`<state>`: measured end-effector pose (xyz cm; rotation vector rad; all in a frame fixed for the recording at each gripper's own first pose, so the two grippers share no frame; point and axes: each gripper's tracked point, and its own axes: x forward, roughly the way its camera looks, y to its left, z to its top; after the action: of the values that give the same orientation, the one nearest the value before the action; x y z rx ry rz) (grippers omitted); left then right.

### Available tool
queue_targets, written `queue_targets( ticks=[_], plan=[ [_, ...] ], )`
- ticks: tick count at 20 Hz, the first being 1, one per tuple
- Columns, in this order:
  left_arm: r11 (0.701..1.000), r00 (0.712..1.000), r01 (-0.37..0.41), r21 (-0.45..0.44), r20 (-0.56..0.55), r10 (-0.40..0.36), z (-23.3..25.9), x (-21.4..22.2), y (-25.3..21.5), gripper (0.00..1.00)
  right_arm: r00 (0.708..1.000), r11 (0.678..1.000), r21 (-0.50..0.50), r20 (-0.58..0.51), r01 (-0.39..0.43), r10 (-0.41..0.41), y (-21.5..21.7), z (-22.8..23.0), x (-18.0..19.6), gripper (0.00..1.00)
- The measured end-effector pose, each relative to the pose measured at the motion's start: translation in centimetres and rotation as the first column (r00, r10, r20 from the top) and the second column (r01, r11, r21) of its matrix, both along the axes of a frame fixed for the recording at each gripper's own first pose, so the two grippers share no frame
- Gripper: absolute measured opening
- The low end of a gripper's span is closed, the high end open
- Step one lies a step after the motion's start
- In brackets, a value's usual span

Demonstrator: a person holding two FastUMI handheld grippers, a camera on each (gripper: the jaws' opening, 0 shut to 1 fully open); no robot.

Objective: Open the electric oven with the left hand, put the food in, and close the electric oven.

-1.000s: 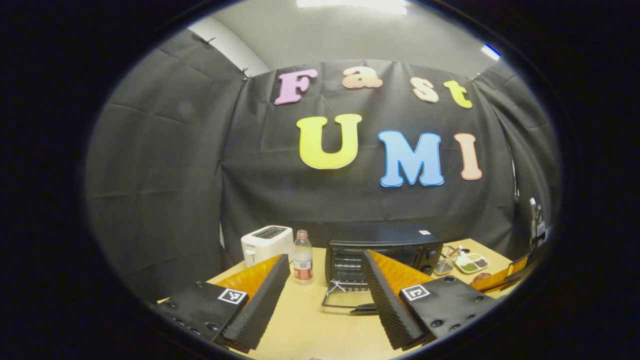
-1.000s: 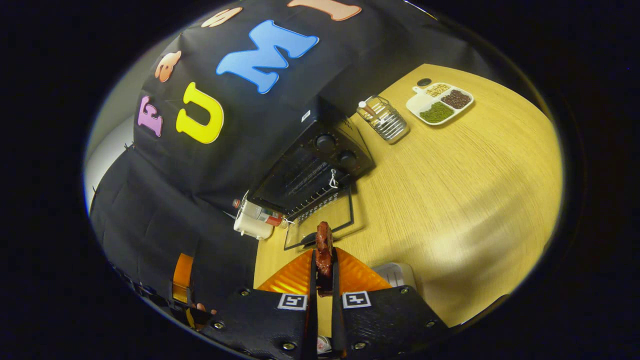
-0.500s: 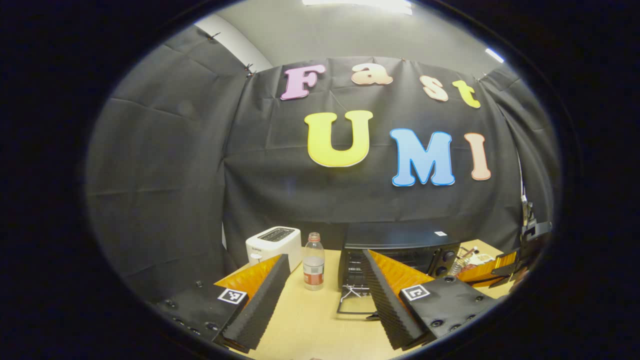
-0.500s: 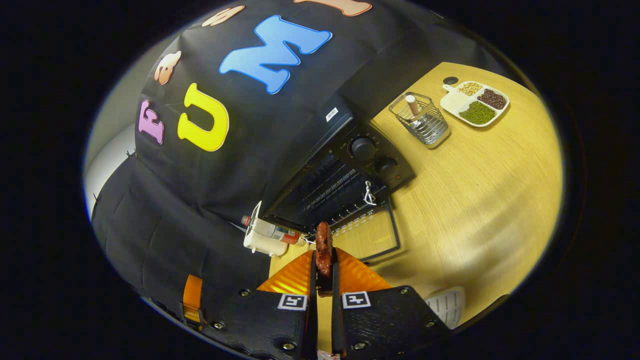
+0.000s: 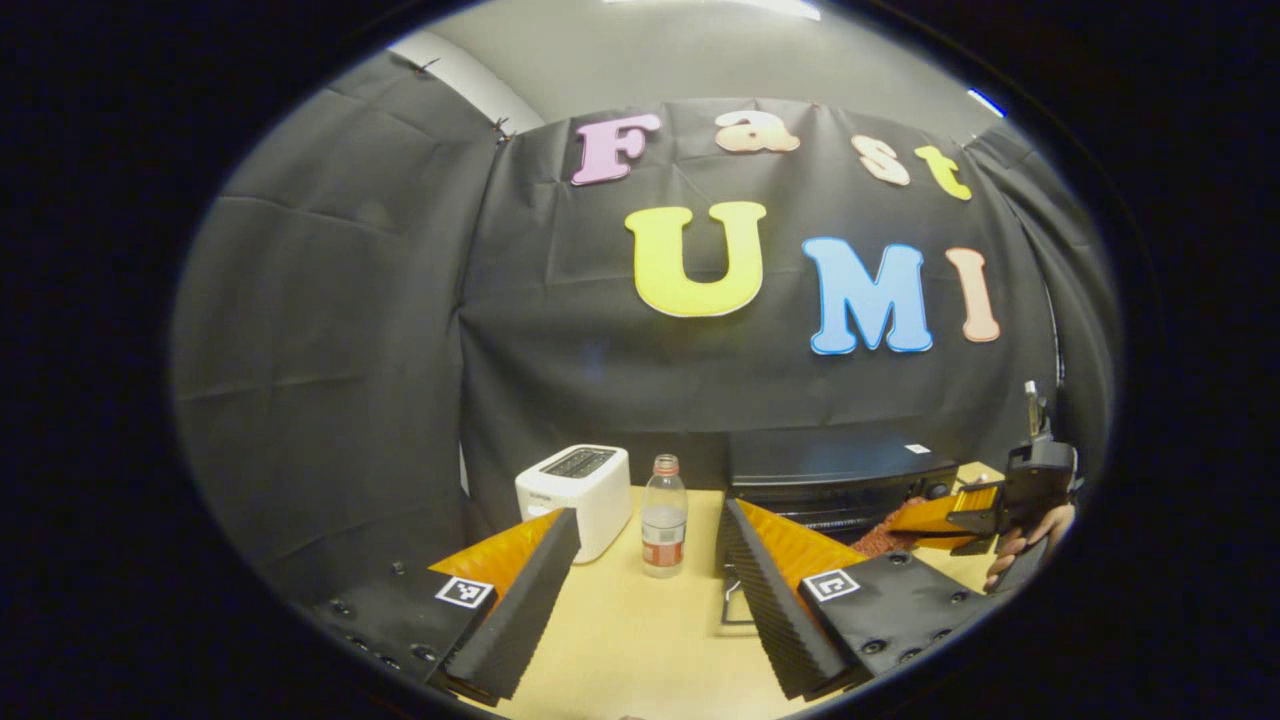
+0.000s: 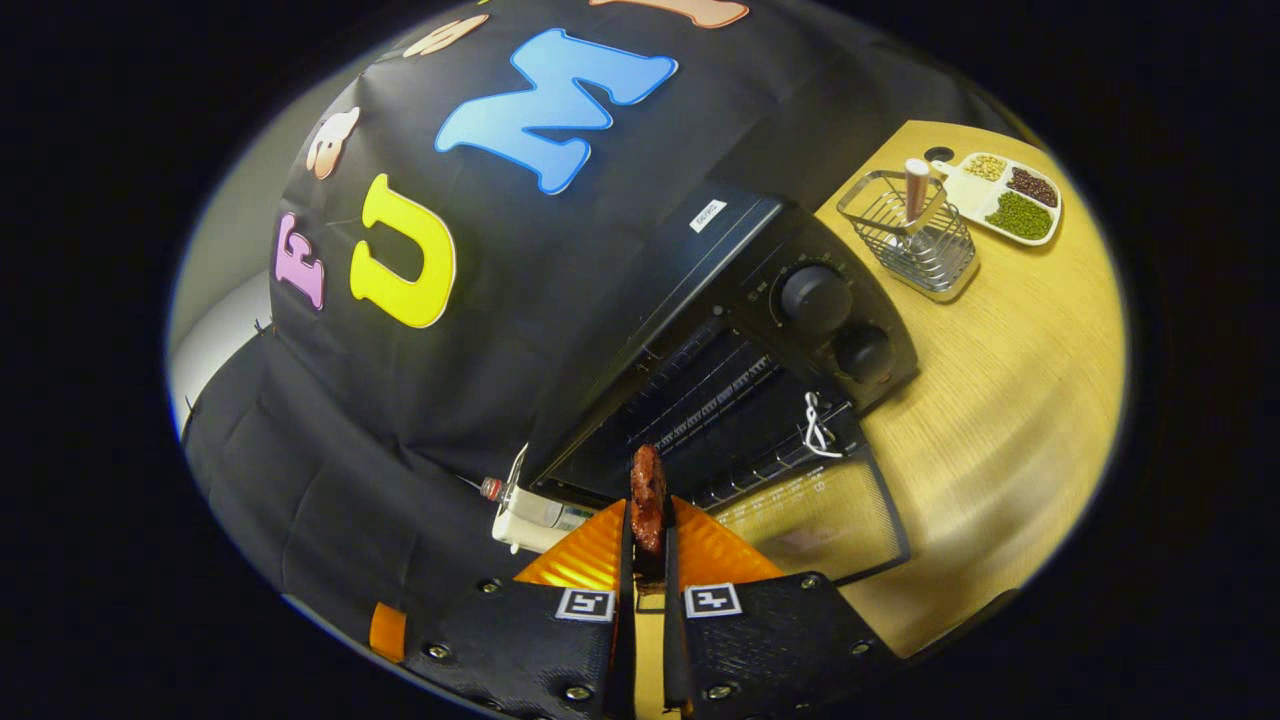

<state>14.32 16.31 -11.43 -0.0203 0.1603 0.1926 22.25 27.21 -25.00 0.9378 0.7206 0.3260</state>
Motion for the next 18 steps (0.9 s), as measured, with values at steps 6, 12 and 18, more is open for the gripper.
queue_targets(
  ticks=[6,12,18],
  plan=[
    [1.000,0.999,-0.018,0.006,-0.041,0.018,-1.2,-0.5,1.4,1.00,0.999,0.998,0.041,0.002,0.052,-0.052,2.2,-1.6,3.7,0.11],
    [0.999,0.996,-0.039,0.020,-0.082,0.040,-2.4,-1.0,2.5,1.00,0.992,0.994,0.023,0.060,0.108,-0.109,2.9,-2.5,6.9,0.11],
    [0.999,0.995,-0.045,0.026,-0.090,0.048,-2.6,-1.0,2.7,1.00,0.989,0.990,-0.047,0.063,0.134,-0.131,1.8,-4.1,8.2,0.12]
  ],
)
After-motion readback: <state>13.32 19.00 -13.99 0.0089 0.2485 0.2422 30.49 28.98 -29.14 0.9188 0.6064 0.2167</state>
